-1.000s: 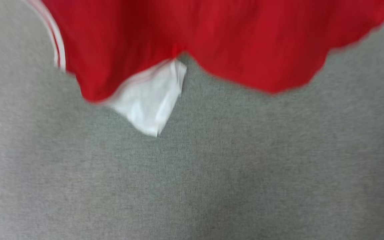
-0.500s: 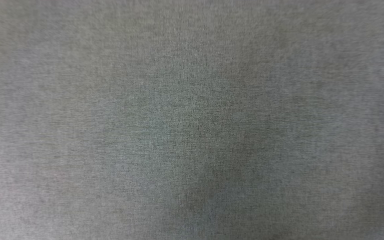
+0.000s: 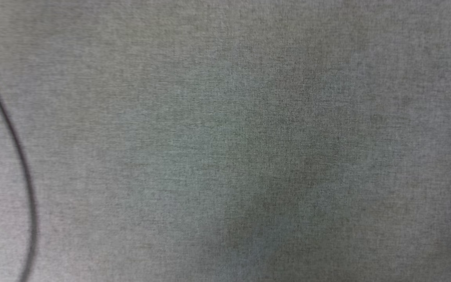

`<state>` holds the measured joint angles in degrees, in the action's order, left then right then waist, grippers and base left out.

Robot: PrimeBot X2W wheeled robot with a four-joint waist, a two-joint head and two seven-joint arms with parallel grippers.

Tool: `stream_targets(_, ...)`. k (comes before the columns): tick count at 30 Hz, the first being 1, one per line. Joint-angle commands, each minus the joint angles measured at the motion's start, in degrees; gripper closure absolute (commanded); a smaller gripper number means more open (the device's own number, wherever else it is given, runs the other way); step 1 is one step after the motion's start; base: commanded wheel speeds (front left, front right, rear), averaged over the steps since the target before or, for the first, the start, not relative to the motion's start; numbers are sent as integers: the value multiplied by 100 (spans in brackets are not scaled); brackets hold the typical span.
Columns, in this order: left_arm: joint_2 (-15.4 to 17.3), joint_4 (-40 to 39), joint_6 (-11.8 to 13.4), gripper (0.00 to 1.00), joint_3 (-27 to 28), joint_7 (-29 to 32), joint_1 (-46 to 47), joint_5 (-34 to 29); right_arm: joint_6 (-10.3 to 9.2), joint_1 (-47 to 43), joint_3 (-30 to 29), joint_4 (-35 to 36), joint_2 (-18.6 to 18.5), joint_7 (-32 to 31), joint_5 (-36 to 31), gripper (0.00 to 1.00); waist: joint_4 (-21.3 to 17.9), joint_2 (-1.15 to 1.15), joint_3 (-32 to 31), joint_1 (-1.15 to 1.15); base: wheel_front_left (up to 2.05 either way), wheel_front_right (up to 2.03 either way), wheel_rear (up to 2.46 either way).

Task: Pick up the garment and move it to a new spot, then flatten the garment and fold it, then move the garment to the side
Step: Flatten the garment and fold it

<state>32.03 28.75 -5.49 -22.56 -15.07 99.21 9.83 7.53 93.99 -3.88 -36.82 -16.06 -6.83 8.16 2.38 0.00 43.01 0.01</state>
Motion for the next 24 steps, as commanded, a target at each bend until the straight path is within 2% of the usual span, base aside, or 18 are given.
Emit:
stream_targets(1,-35,-126,56,100,53,-10,-265,32,-9,-144,17,-43,11,79,45,100,33,0,-67,-1,0,0,0)
stream_targets(12,-601,-1065,175,100,349,-12,-3403,157,-8,-2229,419,-205,111,404,709,100,87,0,-881,-1,0,0,0)
stream_targets(16,-708,-1283,187,100,388,-12,-4431,119,-8,-3073,685,-129,128,382,1068,100,51,0,-1322,-1,0,0,0)
stream_targets(24,-826,-1432,164,100,562,-13,-6333,269,-8,-4568,1170,-17,-68,132,1875,100,32,0,-2166,-1,0,0,0)
